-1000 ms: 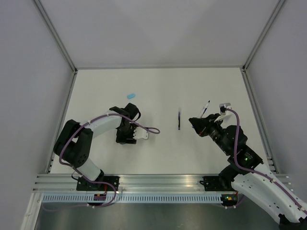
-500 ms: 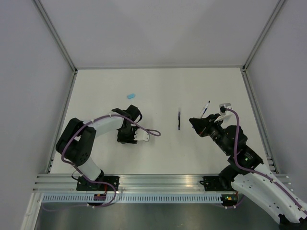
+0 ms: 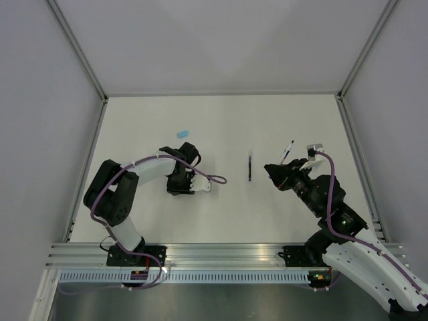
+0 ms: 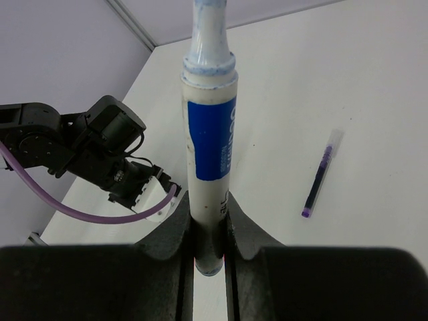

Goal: Insert the pens into the pen caps

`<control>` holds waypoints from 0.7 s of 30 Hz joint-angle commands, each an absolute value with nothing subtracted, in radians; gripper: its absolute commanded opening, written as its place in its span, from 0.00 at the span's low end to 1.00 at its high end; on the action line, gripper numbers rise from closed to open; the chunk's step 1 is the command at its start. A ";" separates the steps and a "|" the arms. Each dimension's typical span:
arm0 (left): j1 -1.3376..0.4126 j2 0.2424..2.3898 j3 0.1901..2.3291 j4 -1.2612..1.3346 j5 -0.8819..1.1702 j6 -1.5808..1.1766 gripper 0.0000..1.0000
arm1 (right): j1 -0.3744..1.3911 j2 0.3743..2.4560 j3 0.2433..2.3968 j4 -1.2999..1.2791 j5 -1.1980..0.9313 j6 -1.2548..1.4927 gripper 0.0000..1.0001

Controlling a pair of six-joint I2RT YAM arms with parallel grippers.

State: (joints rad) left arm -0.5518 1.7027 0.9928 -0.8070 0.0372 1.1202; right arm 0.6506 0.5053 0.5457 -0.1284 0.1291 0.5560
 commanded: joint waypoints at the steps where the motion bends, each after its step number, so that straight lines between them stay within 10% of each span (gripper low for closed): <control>1: -0.555 1.759 1.048 -0.764 0.103 1.062 0.42 | 0.653 0.500 0.589 -0.115 0.132 0.560 0.02; 11: -0.563 1.836 1.160 -0.775 0.156 0.999 0.49 | 0.652 0.500 0.587 -0.114 0.130 0.560 0.02; 13: -0.563 1.839 1.181 -0.776 0.176 0.985 0.98 | 0.652 0.500 0.588 -0.114 0.132 0.560 0.02; 21: -0.565 1.855 1.213 -0.781 0.164 0.966 1.00 | 0.652 0.499 0.587 -0.112 0.129 0.560 0.02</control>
State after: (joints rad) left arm -0.5587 1.8397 1.1812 -0.7902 0.1333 1.0061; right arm 0.6506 0.5053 0.5461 -0.1284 0.1291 0.5560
